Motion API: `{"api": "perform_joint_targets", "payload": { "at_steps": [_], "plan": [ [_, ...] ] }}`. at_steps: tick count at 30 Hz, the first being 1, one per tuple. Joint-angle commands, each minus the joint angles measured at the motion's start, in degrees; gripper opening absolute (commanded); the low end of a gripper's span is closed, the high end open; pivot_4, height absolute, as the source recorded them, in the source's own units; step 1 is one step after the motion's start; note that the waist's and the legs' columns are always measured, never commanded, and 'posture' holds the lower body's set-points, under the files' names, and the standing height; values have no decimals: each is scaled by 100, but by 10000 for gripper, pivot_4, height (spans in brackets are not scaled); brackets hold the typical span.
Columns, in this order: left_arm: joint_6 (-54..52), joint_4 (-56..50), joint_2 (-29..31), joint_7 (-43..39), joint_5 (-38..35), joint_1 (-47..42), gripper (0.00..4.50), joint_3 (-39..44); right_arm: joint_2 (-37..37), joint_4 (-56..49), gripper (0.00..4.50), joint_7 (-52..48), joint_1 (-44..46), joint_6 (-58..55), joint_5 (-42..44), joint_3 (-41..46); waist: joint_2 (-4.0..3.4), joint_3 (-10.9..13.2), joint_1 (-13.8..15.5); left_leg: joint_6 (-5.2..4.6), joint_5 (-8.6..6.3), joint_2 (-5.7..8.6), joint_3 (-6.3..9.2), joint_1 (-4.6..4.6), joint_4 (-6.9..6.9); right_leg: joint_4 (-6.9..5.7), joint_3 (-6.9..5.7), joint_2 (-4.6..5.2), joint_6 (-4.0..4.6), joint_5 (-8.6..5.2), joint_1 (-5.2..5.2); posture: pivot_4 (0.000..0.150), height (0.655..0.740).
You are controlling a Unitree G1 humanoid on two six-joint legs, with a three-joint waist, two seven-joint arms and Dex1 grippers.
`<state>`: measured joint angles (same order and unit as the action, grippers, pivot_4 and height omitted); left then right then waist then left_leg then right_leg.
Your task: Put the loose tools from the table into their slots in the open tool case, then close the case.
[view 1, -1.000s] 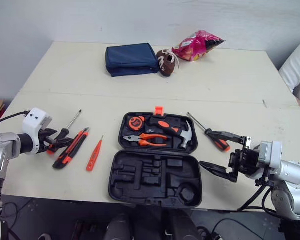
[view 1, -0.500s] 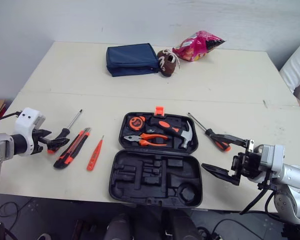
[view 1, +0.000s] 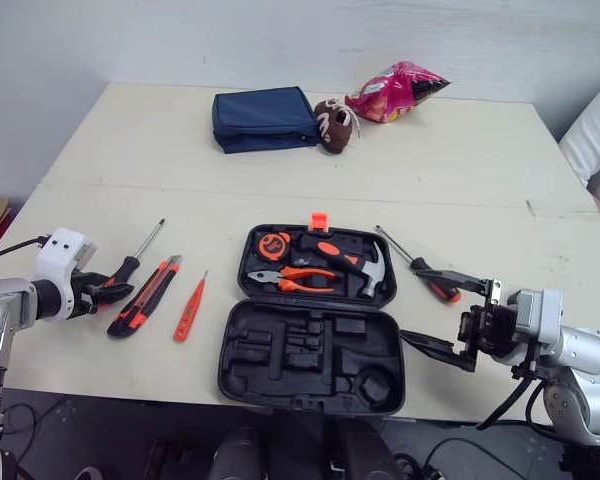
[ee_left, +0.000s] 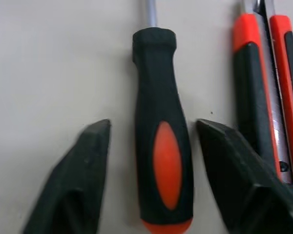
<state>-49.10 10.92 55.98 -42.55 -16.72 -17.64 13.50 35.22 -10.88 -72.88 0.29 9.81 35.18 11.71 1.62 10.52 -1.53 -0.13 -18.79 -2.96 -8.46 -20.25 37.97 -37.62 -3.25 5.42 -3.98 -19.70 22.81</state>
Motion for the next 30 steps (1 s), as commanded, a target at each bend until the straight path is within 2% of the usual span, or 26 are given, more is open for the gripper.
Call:
{"api": "perform_joint_targets", "payload": {
  "at_steps": [1, 2, 9, 11, 14, 16, 19, 23, 26, 30],
  "plan": [
    [152, 349, -123, -94, -10, 32, 9591, -1, 49, -116, 45000, 30, 29, 24, 40, 79, -1, 0, 0, 0, 0, -1, 0, 1, 0, 0, 0, 0, 0, 0, 0, 1500, 7400],
    [199, 369, -157, -99, -31, 29, 7784, 19, 50, -123, 45000, 41, 31, 21, 30, 77, -5, -3, 0, 0, 0, 0, 0, 2, 0, 0, 0, 0, 0, 0, 0, 1500, 7400],
    [1028, 188, -121, -62, -201, -103, 7907, 734, 85, -166, 45000, 80, -17, 32, 1, 111, -1, 0, 8, 0, 0, 0, 1, 2, 0, -2, -1, 1, 0, 0, -1, 1500, 7400],
    [918, -308, -10, -321, -560, -193, 7907, 982, 114, -148, 45000, 53, -35, 64, 10, 165, 14, 7, 4, 0, 0, -2, 4, -3, 0, 0, -6, 1, 0, 0, -1, 1500, 7400],
    [1053, -1753, 397, -1176, -991, -6, 7907, 902, 116, -99, 45000, -117, 46, 367, 23, 213, 25, 11, 0, -1, -1, -2, 7, -10, 1, 0, -10, 1, -1, 0, -1, 1500, 7400],
    [1147, -2349, 519, -1525, -1216, 21, 7907, 821, 175, -63, 45000, -215, 4, 334, 40, 173, 22, 12, 6, -4, -3, 2, 7, -12, 2, 0, -9, 5, -2, 1, -4, 1500, 7400],
    [1305, -3199, 891, -1873, -915, -296, 7907, -290, 469, 353, 45000, -653, -92, 556, -273, 100, 14, 15, 16, -6, -4, 10, 6, -6, 2, 17, -5, 9, -2, 1, -10, 1500, 7400],
    [1073, -4114, 896, -2218, -715, -1072, 7907, -1716, 544, 486, 45000, -497, -227, 430, -251, 191, 9, 15, 10, -5, -2, 9, 4, 1, 2, 16, -1, -1, -2, 1, -18, 1500, 7400],
    [795, -4293, 787, -2296, -494, -1512, 7907, -2444, 577, 419, 45000, -481, -316, 322, -204, 189, 6, 17, -22, 0, 0, 5, 0, 2, 2, 15, 8, -13, -2, 1, -15, 1500, 7400],
    [460, -4172, 433, -2032, 193, -1945, 7907, -3381, 614, 192, 45000, -372, -392, 163, -202, 164, 4, 18, -1, 7, 3, -5, -2, 6, 11, 11, 23, -37, -2, 1, -14, 1500, 7400]
  ]
}}
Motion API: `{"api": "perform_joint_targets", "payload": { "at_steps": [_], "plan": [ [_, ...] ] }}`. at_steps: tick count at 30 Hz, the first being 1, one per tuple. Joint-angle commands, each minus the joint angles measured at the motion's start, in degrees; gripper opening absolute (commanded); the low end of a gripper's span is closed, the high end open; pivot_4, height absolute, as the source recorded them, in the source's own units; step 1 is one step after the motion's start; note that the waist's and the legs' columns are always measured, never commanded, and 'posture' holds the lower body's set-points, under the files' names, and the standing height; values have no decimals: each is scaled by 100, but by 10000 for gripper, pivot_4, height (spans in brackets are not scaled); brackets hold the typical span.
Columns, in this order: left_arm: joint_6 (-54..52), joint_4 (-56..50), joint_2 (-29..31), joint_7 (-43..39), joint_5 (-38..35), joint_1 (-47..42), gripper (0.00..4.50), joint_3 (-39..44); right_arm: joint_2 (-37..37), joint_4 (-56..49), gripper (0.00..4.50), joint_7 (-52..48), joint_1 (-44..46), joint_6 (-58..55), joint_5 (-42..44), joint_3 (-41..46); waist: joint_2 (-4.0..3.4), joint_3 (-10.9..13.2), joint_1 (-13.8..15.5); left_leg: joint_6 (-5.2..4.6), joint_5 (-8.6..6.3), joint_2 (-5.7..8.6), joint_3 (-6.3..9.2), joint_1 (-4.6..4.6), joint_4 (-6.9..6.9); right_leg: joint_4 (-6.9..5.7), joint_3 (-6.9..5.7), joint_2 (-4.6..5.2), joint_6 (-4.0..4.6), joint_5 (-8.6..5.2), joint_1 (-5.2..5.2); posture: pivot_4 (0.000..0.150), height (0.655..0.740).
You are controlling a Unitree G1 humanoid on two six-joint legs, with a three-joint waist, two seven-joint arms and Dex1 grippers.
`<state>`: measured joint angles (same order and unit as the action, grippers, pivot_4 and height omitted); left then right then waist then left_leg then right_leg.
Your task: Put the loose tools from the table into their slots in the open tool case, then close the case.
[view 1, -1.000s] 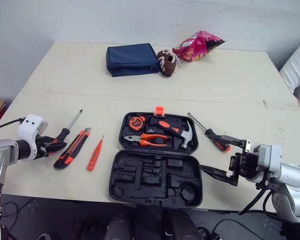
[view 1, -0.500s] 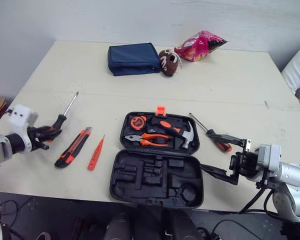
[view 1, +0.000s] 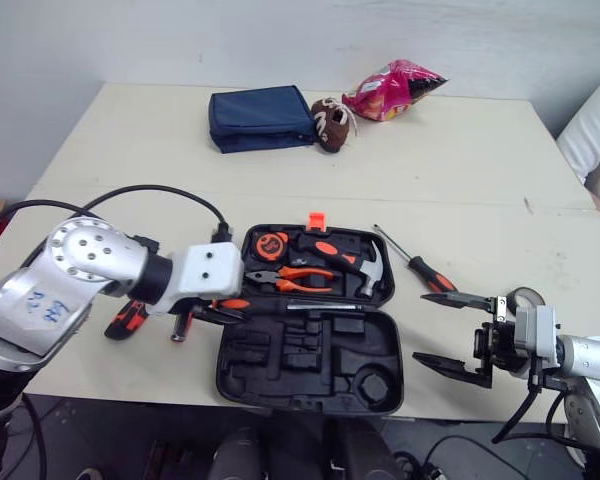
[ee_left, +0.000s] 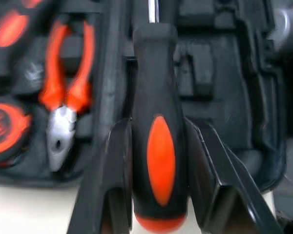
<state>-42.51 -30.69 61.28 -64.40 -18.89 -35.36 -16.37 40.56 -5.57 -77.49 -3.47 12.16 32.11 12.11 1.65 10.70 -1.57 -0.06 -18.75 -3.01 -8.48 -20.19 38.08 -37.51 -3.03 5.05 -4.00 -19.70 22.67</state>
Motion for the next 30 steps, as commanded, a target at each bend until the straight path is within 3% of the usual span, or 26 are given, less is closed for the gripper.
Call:
{"api": "perform_joint_targets", "payload": {
  "at_steps": [1, 6, 14, 30],
  "plan": [
    [-301, 8, -175, 182, 565, -258, 7907, -598, 81, -487, 45000, 202, -33, -155, 111, 132, 0, 0, 6, 0, 0, -2, 1, -1, 3, 0, 3, -4, 0, 0, 0, 1500, 7400],
    [-552, 71, -563, 246, 797, -436, 7907, -967, 95, -881, 45000, 494, -134, -387, 107, 178, 0, 0, 26, 3, -2, -14, 3, -7, 4, 6, 13, -20, 0, 0, 1, 1500, 7400],
    [-567, 275, -652, 77, 1175, -573, 7907, -1312, 40, -868, 45000, 610, -73, -328, 55, 124, 0, 0, 19, 7, -3, -32, 3, -8, 16, 5, 19, -40, 1, 0, 1, 1500, 7400],
    [-745, 297, -1067, 299, 1568, -630, 7907, -1435, -5, -770, 45000, 504, -293, -89, 53, 144, 0, 0, 30, 9, -4, -35, 2, -7, 19, 2, 21, -41, 2, -1, 0, 1500, 7400]
  ]
}}
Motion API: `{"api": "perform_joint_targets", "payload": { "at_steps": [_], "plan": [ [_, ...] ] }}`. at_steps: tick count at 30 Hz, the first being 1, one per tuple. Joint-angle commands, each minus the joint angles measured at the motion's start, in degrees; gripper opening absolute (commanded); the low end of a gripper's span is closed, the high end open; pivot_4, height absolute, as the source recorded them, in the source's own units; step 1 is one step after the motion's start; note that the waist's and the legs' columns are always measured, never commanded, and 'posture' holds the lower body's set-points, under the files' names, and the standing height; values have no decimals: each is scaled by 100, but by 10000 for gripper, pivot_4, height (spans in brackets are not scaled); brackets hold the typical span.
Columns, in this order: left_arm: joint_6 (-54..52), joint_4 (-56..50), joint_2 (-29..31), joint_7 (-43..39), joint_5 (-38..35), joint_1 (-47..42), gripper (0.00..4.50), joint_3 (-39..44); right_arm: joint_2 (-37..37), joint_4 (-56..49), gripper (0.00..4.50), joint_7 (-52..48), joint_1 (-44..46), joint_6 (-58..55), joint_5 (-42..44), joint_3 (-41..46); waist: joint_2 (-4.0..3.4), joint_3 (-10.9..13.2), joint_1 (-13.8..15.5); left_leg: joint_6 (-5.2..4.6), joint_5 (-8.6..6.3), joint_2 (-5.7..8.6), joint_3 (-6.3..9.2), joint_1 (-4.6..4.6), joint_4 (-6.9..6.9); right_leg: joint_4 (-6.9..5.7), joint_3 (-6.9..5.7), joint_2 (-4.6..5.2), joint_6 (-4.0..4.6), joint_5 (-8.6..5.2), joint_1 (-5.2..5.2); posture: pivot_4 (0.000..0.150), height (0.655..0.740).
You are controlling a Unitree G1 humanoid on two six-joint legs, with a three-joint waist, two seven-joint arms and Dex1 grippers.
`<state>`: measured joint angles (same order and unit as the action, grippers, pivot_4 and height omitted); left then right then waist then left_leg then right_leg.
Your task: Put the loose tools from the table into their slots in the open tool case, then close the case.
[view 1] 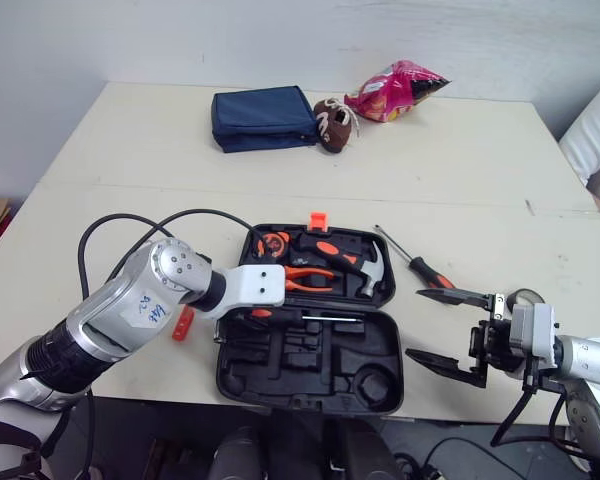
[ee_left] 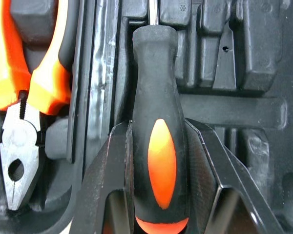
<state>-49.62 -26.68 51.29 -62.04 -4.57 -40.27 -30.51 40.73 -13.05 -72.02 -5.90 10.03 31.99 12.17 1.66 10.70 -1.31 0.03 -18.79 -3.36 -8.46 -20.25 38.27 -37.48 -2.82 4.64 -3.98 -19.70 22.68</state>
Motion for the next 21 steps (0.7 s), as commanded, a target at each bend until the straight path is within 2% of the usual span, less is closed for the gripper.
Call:
{"api": "perform_joint_targets", "payload": {
  "at_steps": [1, 5, 12, 13, 16, 17, 19, 21],
  "plan": [
    [-53, -100, -115, 78, 163, -158, 7907, -37, -23, -16, 45000, -52, -62, 138, 67, 136, 0, 0, 5, 0, 0, 0, 0, 0, 0, 0, 0, 0, 0, 0, 0, 1500, 7400],
    [-114, -166, -123, 66, 233, -164, 7907, -76, -35, -9, 45000, -84, -116, 178, 84, 149, 0, 0, 2, 0, 0, 0, 0, 0, 0, 0, 0, 0, 0, 0, 0, 1500, 7400],
    [4, -395, -184, 82, 33, -134, 41352, 311, -82, 5, 45000, -22, -120, 170, 181, 179, 0, 0, 13, 0, 0, -1, 0, 0, 6, -3, 0, 0, 0, 0, -1, 1500, 7400],
    [30, -529, -162, -53, -229, -90, 44566, 577, -68, -21, 45000, -26, -126, 148, 200, 189, 0, 0, 15, 0, 0, -1, 0, 0, 6, -4, 1, 1, 0, 0, -1, 1500, 7400],
    [195, -662, -287, -200, -920, 166, 44566, 1410, -108, -200, 45000, 394, -28, -276, 502, 334, -1, -1, 0, 0, 0, -4, 1, -1, 5, -3, 0, 0, 1, 0, -1, 1500, 7400],
    [306, -627, -321, -180, -1021, 268, 44566, 1592, -116, -254, 45000, 526, 10, -405, 591, 376, -3, -1, -13, 0, 0, -6, 1, 0, 4, -4, 1, 2, 1, 0, -1, 1500, 7400],
    [1223, -361, -141, -317, -864, 593, 44566, 1716, -43, -301, 45000, 426, -35, -410, 538, 354, -4, -2, -29, 3, 1, -8, 1, 2, 6, -7, 0, 1, 2, -1, -1, 1500, 7400],
    [1668, -16, -485, -277, -1225, 905, 39372, 2124, -33, -317, 45000, 374, -69, -415, 491, 344, -5, -3, -13, 9, 3, -11, 2, 7, 2, -9, 0, -4, 7, -4, -2, 1500, 7400]
  ]
}}
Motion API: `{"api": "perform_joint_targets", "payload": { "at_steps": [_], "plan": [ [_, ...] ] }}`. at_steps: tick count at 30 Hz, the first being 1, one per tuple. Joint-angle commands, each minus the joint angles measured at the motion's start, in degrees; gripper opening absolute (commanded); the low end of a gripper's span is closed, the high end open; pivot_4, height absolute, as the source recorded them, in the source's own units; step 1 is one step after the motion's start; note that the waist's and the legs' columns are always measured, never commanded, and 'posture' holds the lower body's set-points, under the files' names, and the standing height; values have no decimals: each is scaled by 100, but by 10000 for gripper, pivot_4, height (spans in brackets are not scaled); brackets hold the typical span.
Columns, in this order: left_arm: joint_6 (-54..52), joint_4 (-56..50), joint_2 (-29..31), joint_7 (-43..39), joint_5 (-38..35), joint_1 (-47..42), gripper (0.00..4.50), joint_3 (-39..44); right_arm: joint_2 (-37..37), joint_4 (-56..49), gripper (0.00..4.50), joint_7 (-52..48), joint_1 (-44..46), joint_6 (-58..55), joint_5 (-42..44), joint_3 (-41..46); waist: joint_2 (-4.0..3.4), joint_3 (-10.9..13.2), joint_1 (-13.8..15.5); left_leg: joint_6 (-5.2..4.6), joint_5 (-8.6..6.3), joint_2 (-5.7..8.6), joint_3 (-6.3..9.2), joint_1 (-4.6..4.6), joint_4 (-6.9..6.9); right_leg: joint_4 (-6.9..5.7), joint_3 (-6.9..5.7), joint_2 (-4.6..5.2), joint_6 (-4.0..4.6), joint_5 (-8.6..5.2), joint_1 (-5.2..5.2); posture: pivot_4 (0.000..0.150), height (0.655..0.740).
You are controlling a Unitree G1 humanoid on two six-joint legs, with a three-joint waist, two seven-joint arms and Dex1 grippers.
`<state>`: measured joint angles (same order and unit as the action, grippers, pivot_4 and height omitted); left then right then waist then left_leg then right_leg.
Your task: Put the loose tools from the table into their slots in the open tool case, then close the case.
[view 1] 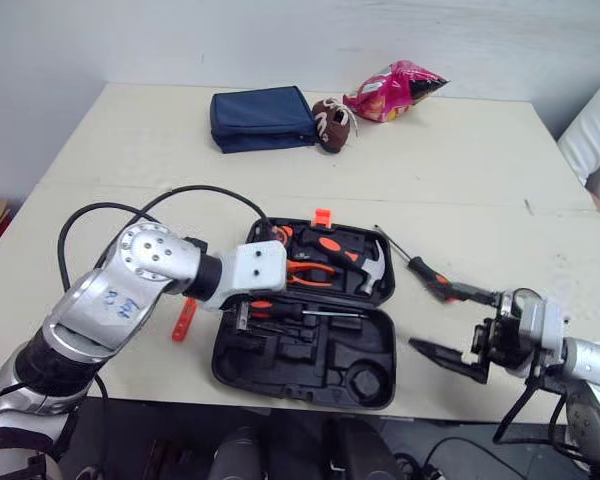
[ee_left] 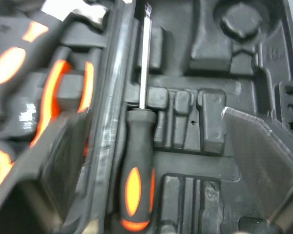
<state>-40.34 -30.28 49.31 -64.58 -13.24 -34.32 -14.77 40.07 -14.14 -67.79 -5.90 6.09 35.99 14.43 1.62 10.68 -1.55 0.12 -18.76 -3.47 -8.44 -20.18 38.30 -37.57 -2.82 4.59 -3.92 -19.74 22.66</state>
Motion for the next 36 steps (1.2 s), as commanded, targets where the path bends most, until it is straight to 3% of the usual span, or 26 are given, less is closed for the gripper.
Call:
{"api": "perform_joint_targets", "payload": {
  "at_steps": [1, 5, 9, 13, 28, 36],
  "plan": [
    [894, 526, -432, -23, -507, 447, 36669, 685, 25, -212, 45000, -45, -75, -34, 90, 125, -5, -3, 17, 1, 0, -2, 1, 0, 0, 0, -2, -2, 1, -1, 0, 1500, 7400],
    [1959, 1430, -1082, 210, -450, 840, 18995, 876, -28, -187, 45000, -35, -98, -10, 54, 111, -4, -2, 43, 0, -1, -1, 1, -4, 6, 0, -3, -1, 0, 0, 0, 1500, 7400],
    [2421, 2151, -1515, 378, -115, 1062, 349, 485, -54, -94, 45000, -85, -190, 64, 12, 135, -4, -2, 92, 0, -4, 0, 0, -3, 2, 2, -4, -1, -1, 0, 0, 1500, 7400],
    [2915, 2626, -1704, 451, 278, 1034, 349, 193, -81, -54, 45000, -92, -225, 110, -8, 136, -4, -2, 131, -1, -4, 0, -3, -1, 6, 0, -3, -3, -1, 1, 0, 1500, 7400],
    [2629, 2546, -1663, 335, 1026, 860, 349, -682, -164, 390, 45000, -328, -397, 502, -130, 158, -13, -19, 158, -4, -8, -1, -3, 6, 3, 6, -5, -1, -1, 1, -11, 1500, 7400],
    [1928, 2443, -1623, 590, 2431, 533, 349, -1692, -284, 725, 45000, -334, -314, 717, -246, 94, -49, -88, 193, -9, -14, 3, -2, 11, 2, 16, -7, -1, -2, 1, -24, 1500, 7400]
  ]
}}
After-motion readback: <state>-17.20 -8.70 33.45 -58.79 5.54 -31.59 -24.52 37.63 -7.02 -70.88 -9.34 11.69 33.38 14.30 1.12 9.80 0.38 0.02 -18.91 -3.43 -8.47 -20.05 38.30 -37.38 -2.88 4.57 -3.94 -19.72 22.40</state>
